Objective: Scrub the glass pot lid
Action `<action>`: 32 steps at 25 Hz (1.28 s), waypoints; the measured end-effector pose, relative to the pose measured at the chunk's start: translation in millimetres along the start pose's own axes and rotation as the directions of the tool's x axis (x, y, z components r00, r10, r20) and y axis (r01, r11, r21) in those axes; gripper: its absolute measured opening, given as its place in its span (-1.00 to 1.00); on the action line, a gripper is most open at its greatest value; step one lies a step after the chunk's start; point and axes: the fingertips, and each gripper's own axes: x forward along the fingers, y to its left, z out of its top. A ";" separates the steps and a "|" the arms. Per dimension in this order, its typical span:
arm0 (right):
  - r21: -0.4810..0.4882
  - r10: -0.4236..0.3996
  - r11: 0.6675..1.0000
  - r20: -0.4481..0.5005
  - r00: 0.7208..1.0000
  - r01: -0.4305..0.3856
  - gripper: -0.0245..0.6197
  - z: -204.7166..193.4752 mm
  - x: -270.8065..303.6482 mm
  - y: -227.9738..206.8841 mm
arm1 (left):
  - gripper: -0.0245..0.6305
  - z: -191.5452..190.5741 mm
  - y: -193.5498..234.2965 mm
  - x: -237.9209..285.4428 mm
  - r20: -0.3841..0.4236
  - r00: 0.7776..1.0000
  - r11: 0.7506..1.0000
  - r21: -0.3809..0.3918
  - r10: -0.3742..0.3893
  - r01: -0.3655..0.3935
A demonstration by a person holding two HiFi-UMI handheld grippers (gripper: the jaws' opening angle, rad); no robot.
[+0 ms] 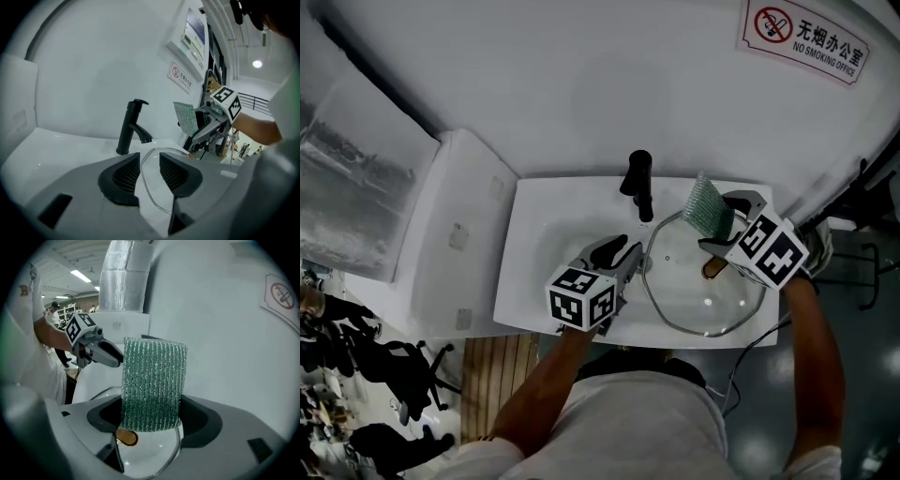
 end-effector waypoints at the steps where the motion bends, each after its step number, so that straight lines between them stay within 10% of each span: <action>1: -0.018 0.018 1.000 -0.031 0.999 -0.018 0.16 -3.1 4.8 0.6 | -0.50 -4.8 0.2 2.5 -0.020 1.000 1.000 -0.019 -0.010 0.009; 15: -0.304 0.152 0.897 -0.472 0.868 -0.322 0.16 -43.5 56.5 8.4 | -0.27 -74.5 8.1 32.0 -0.267 0.952 0.961 -0.266 -0.152 0.079; 32: -0.425 0.096 0.676 -0.759 0.643 -0.602 0.16 -55.1 106.5 34.8 | -0.28 -99.9 5.4 43.0 -0.284 0.912 0.881 -0.449 -0.296 0.146</action>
